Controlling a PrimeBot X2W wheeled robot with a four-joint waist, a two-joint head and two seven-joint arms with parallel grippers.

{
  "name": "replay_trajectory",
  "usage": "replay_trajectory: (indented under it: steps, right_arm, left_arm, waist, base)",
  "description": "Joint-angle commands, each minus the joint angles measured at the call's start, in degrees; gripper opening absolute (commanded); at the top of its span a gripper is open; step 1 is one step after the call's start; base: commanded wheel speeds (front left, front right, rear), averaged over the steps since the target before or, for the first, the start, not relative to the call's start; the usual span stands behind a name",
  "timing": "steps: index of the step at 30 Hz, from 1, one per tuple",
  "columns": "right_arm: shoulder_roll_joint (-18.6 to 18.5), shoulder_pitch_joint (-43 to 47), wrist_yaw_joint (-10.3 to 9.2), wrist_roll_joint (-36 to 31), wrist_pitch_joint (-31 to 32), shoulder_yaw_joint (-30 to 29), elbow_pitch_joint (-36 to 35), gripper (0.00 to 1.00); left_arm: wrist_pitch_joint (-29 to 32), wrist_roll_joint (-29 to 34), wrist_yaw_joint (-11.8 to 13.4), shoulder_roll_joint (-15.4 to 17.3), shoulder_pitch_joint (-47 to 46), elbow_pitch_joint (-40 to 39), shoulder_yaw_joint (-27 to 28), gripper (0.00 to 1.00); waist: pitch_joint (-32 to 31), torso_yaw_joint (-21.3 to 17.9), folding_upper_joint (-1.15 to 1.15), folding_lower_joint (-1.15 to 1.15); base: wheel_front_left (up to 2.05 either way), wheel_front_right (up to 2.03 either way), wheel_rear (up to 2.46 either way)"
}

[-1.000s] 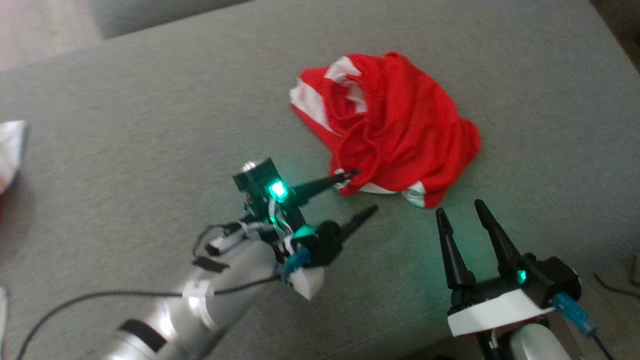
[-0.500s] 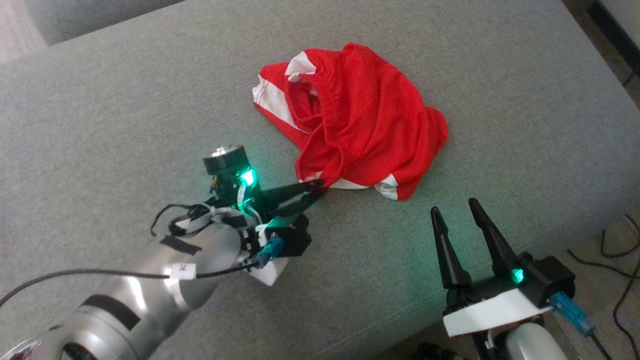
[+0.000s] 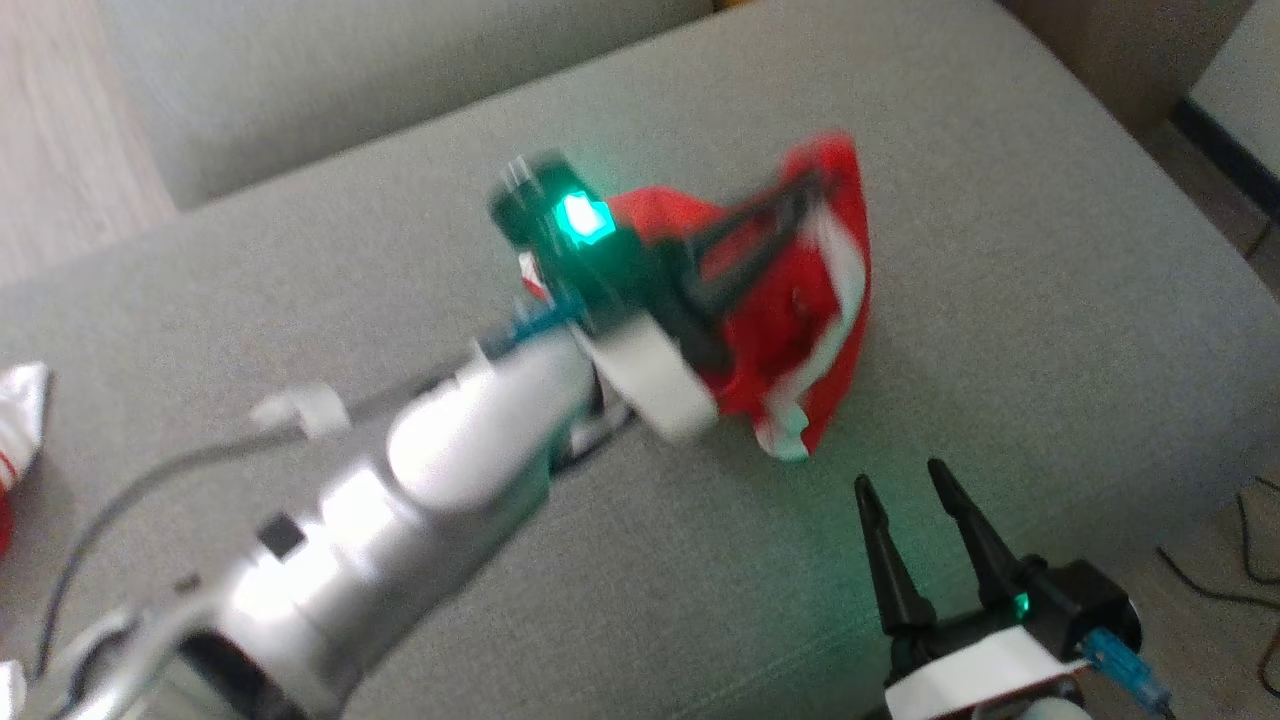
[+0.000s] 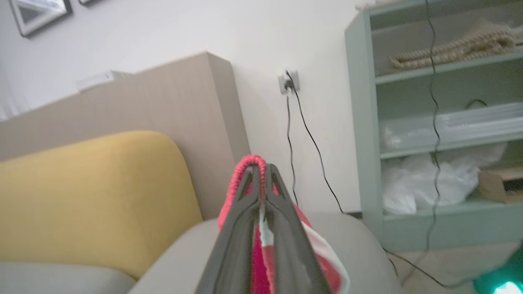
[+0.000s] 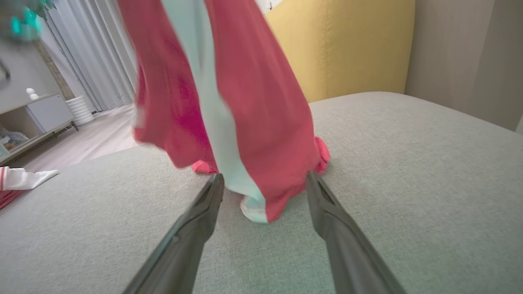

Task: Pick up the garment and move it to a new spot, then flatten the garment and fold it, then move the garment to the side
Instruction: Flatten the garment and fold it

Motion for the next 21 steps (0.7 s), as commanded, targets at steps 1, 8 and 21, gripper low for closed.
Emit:
replay_trajectory:
  steps: [1,8,21]
  right_arm:
    - [-0.28,-0.76,0.37,-0.36,-0.21,1.02,-1.62,1.00]
    - [-0.28,0.04,0.37,-0.02,-0.21,0.36,-2.17,1.00]
    - [-0.28,-1.66,0.37,0.14,-0.21,-0.86,-2.82,1.00]
  left_arm:
    - [-0.20,-2.27,0.11,0.15,-4.85,-1.14,3.55,0.00]
    - [7.86,-13.34,0.71,-0.46,-3.62,8.74,6.41,0.00]
    - [3.34,-20.91,0.42,-2.74,17.23,16.19,3.10,0.00]
  waist:
    - [-2.98,0.11,0.00,0.01]
    - [-3.01,1.20,0.00,0.01]
    - [3.75,5.23,0.00,0.01]
  base:
    - [0.00,0.00,0.00]
    - [0.00,0.00,0.00]
    - [0.00,0.00,0.00]
